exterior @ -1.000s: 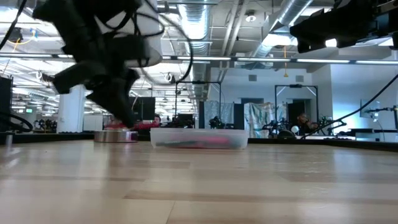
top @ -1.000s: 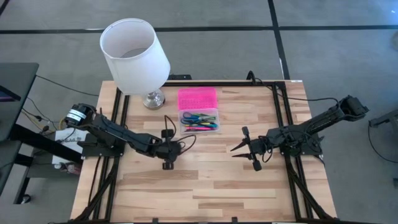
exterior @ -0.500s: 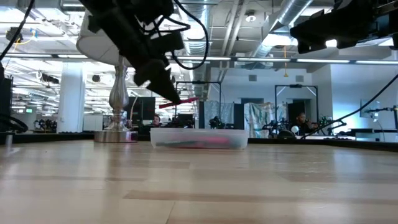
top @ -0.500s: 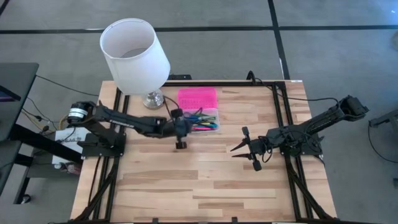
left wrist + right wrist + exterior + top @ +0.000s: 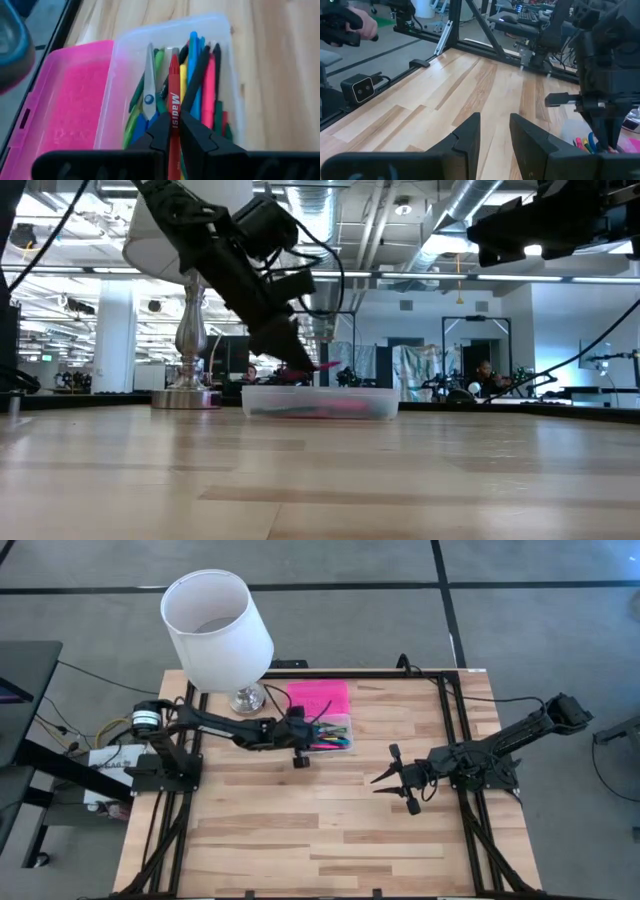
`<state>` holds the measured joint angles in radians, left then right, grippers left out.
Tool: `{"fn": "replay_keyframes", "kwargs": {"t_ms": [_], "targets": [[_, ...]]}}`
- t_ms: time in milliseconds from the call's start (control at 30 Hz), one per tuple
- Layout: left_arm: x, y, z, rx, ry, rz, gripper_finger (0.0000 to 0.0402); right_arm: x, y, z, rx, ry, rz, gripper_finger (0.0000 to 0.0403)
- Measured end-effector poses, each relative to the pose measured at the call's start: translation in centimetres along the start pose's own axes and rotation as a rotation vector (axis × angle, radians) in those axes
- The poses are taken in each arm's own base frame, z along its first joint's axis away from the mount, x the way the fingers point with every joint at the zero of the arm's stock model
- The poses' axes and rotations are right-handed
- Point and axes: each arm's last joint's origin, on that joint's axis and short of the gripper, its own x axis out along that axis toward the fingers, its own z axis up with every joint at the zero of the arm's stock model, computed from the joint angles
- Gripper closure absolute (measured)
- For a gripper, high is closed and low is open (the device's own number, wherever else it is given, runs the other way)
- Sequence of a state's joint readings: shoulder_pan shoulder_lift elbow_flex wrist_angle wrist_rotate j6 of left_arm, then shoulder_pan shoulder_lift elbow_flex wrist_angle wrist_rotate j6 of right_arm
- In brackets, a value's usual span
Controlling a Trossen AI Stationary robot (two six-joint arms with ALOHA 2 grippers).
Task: Pick & place school supplies into a supply box
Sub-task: Put the red crayon into the pink supply box, then move the pink supply box to the center of the table
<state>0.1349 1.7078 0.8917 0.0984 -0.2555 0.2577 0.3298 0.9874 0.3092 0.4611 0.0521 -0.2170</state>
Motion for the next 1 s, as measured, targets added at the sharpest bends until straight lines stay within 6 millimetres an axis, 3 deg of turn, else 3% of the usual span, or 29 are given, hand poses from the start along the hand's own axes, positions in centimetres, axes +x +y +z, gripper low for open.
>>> {"fn": "replay_keyframes", "kwargs": {"t_ms": [167, 333, 733, 1000], "targets": [[1.0, -0.2, -0.7, 0.028, 0.042, 0.074, 0.0381, 0.0, 0.0, -0.1, -0.001, 0.012, 0.003, 0.0303], [1.1, 0.0, -0.1, 0.022, 0.025, 0.088, 0.0376, 0.0, 0.0, -0.2, -0.001, 0.021, 0.005, 0.0303], [1.0, 0.1, 0.7, -0.001, -0.002, 0.067, 0.0283, 0.0, 0.0, -0.2, -0.001, 0.019, 0.004, 0.0303], [1.0, -0.1, 0.6, -0.002, -0.006, -0.016, 0.0271, 0.0, 0.0, -0.2, -0.001, 0.019, 0.004, 0.0303]]}}
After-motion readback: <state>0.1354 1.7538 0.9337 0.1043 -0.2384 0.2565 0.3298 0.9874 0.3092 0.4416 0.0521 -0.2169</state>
